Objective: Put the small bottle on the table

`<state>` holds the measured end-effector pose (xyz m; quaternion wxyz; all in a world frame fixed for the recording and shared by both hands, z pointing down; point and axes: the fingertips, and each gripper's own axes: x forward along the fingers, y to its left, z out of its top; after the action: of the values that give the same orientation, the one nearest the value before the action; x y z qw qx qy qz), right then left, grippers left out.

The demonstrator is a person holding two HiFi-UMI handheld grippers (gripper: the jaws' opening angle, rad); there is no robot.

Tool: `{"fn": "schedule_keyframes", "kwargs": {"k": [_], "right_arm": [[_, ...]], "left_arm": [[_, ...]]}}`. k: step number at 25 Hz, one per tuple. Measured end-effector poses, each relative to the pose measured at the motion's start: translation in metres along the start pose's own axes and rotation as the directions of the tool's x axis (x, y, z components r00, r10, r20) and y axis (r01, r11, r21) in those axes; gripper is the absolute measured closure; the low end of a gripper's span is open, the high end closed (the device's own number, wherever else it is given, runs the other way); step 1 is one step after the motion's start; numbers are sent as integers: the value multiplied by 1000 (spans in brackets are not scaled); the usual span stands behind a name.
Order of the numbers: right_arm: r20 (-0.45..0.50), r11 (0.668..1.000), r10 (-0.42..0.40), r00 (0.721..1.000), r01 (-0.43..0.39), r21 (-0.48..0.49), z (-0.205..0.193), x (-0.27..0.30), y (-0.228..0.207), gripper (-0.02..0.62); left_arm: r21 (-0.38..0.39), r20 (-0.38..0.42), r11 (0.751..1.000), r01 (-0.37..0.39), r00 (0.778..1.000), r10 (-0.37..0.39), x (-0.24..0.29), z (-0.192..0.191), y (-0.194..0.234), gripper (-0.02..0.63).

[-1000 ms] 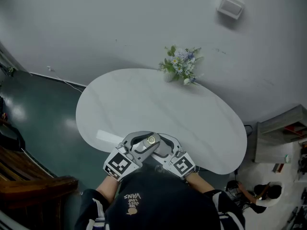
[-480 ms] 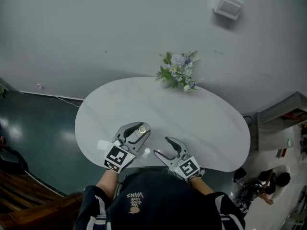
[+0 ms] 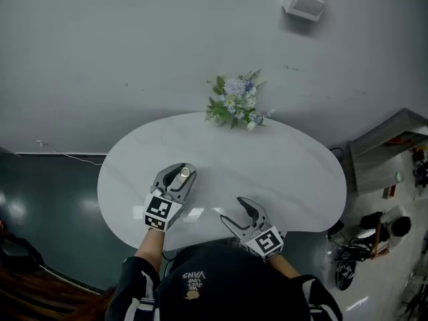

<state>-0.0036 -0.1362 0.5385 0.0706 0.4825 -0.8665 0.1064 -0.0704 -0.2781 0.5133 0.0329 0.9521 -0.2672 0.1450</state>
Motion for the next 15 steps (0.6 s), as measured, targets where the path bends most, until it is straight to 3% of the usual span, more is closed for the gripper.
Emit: {"fn": "schedule_keyframes", "kwargs": {"k": [6,15], "right_arm": [[-46,996,-66,997,69,61,-5,1,-6,322],[-42,989,-134,990,136,64,-11,4,-20,322]], "left_arm": [[1,-3,1000,-13,1000,13,29,-15,29,445],[12,-17,1000,-10,1000,10,67,-33,63,445]]}}
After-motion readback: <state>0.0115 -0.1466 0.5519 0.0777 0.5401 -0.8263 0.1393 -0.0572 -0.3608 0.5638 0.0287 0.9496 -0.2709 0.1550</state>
